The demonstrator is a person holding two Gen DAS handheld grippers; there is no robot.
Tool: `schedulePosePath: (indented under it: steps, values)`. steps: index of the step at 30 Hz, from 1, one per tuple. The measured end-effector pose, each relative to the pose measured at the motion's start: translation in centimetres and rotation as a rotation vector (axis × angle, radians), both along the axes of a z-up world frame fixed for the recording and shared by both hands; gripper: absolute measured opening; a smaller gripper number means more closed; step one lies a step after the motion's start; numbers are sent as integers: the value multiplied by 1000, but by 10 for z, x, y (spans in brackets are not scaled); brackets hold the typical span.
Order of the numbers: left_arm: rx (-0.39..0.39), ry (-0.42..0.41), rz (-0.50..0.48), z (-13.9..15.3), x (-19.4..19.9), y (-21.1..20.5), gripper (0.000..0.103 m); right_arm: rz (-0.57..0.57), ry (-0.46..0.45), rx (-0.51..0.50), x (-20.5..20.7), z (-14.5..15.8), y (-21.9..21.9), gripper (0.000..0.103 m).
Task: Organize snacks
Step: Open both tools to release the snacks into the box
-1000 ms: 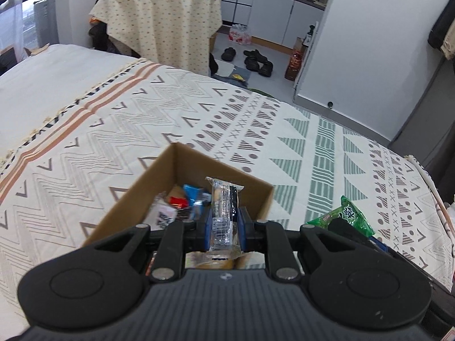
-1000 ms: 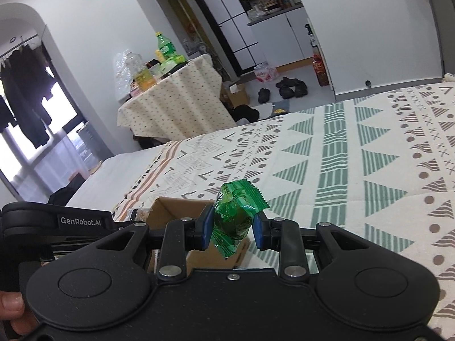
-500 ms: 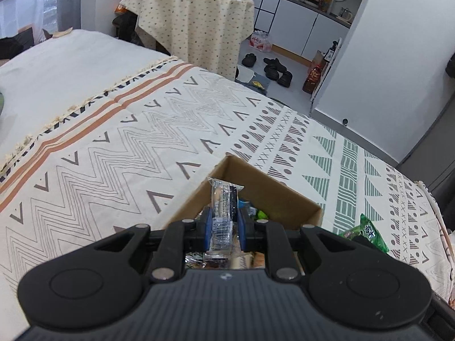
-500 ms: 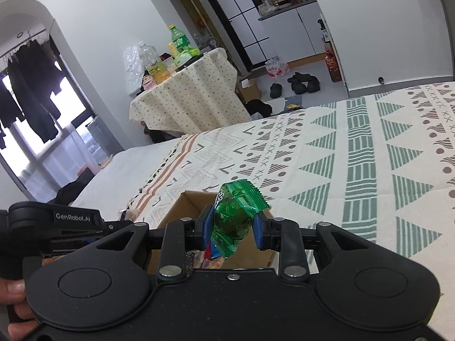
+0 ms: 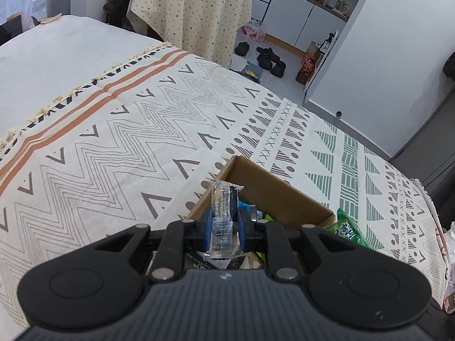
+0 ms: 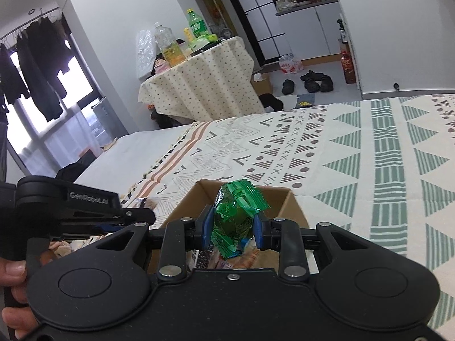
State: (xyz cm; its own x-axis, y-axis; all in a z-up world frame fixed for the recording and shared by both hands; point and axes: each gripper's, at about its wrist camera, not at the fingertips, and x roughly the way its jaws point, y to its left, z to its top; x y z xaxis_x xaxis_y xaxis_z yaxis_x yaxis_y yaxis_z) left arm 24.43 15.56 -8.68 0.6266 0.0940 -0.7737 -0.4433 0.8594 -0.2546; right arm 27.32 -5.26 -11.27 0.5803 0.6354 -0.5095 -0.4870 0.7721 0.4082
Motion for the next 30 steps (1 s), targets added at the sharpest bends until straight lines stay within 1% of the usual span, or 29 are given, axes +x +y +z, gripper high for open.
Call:
schedulePosePath:
  steps: [2, 3, 6, 10, 14, 20, 22, 24, 25, 26, 27, 28, 30]
  values:
    - [-6, 5, -7, -2, 5, 3, 18, 16, 13, 6, 4, -2, 4, 31]
    - [-5, 7, -11, -2, 7, 3, 18, 27, 23, 5, 6, -3, 6, 34]
    - [-2, 7, -23, -3, 15, 2, 18, 22, 39, 3, 10, -7, 5, 50]
    - [-7, 10, -29, -5, 25, 0, 18, -27, 50, 6, 17, -9, -9, 50]
    - [4, 6, -26, -4, 30, -5, 18, -79, 63, 10, 22, -11, -23, 50]
    - [17, 16, -31, 0, 36, -14, 23, -120, 81, 13, 27, -12, -34, 50]
    - [23, 20, -29, 2, 36, -15, 26, -123, 82, 12, 26, -12, -36, 50]
    - [33, 17, -26, 4, 33, -16, 36, -122, 84, 14, 26, -12, -37, 50]
    - [42, 18, -23, 6, 32, -17, 39, -120, 84, 17, 27, -11, -37, 50]
    - [52, 20, -19, 7, 30, -18, 46, -114, 84, 17, 26, -11, -37, 50]
    - [60, 22, -14, 7, 28, -18, 50, -110, 85, 16, 26, -11, -38, 50]
    - [69, 26, -8, 8, 25, -18, 56, -106, 85, 13, 25, -10, -38, 50]
    - [84, 25, 0, 9, 20, -19, 63, -103, 88, 8, 23, -9, -39, 51]
